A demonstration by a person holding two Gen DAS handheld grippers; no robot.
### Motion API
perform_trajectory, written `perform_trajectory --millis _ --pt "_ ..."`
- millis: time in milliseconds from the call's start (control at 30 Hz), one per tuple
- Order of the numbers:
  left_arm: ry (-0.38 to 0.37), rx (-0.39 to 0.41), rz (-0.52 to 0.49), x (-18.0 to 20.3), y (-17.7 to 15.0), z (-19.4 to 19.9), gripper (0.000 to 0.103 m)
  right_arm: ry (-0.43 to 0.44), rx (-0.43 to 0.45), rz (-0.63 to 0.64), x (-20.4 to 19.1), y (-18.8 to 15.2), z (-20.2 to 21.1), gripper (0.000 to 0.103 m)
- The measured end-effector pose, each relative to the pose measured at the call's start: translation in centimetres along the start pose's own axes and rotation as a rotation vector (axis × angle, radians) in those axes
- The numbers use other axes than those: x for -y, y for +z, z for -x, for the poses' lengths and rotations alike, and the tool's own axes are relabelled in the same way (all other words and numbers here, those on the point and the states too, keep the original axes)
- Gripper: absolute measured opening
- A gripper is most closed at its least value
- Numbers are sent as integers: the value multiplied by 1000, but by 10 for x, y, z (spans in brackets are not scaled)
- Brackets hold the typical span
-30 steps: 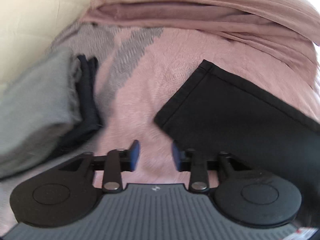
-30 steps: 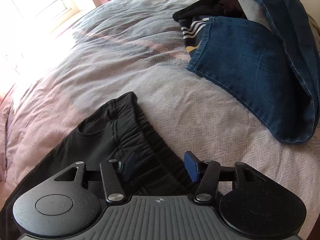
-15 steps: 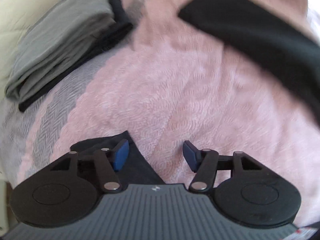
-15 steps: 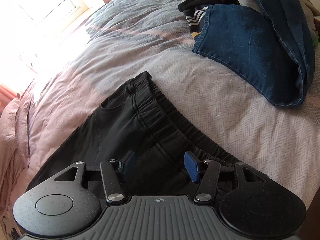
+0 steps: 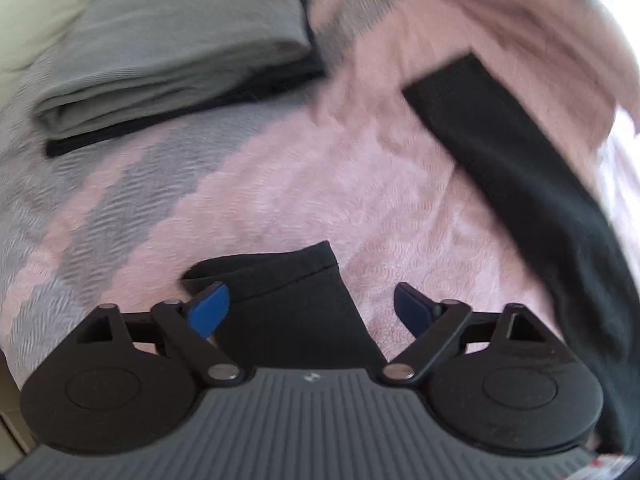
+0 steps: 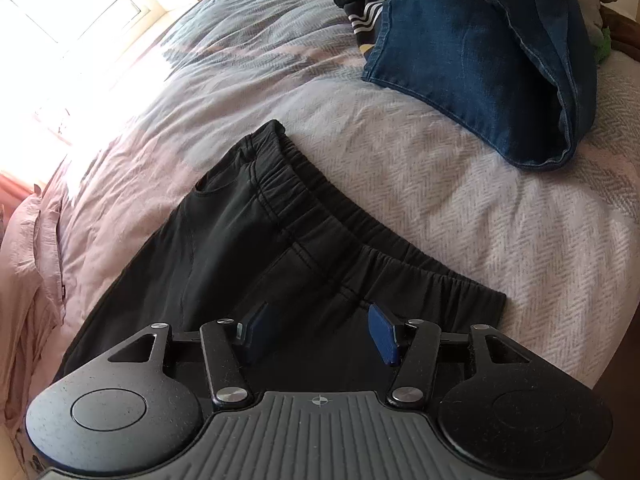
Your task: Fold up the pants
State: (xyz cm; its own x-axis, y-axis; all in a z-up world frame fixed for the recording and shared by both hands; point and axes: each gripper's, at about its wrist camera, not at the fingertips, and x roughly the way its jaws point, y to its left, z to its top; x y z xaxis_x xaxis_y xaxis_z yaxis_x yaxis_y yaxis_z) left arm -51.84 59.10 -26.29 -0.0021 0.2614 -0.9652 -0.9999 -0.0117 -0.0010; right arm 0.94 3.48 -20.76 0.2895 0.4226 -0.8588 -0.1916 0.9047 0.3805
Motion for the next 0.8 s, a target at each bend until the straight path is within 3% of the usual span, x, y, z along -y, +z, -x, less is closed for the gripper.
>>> perform_trajectory --millis 33,100,133,167,200,267,333,433,533,600,633,733,767,800 --pt "52 -32 -28 9 4 -12 88 -1 -2 1 0 -2 0 52" --pt "157 -111 -95 22 4 -37 77 -7 -3 5 1 -5 2 52" --pt "199 -134 -117 23 3 -43 50 -11 -5 6 2 -6 2 52" --pt "172 -144 -112 21 1 -43 14 -14 -5 7 4 -7 4 52" --pt "104 -145 -72 17 -1 -37 6 -17 -3 4 6 -8 6 52" --pt "39 -45 -57 13 -6 -4 2 -24 9 -7 12 -8 11 52" --pt "-110 94 -88 8 -14 44 2 -36 19 -34 19 -6 14 52" --pt "-328 252 -44 -29 -24 115 2 -43 40 -94 28 -3 19 52" --pt "-388 333 14 -80 -43 147 5 -49 56 -126 35 -2 21 52" --pt "-333 297 70 -118 -60 137 10 -56 47 -124 36 -4 20 52" --pt "-247 265 96 -133 -69 126 16 -59 37 -118 36 -5 19 52" --pt "114 156 95 -163 -94 91 14 -85 6 -89 38 -12 15 52" --pt "147 124 94 -168 -102 84 14 -91 0 -79 38 -15 15 52" --pt "129 113 99 -168 -107 81 14 -96 -5 -72 39 -17 14 52"
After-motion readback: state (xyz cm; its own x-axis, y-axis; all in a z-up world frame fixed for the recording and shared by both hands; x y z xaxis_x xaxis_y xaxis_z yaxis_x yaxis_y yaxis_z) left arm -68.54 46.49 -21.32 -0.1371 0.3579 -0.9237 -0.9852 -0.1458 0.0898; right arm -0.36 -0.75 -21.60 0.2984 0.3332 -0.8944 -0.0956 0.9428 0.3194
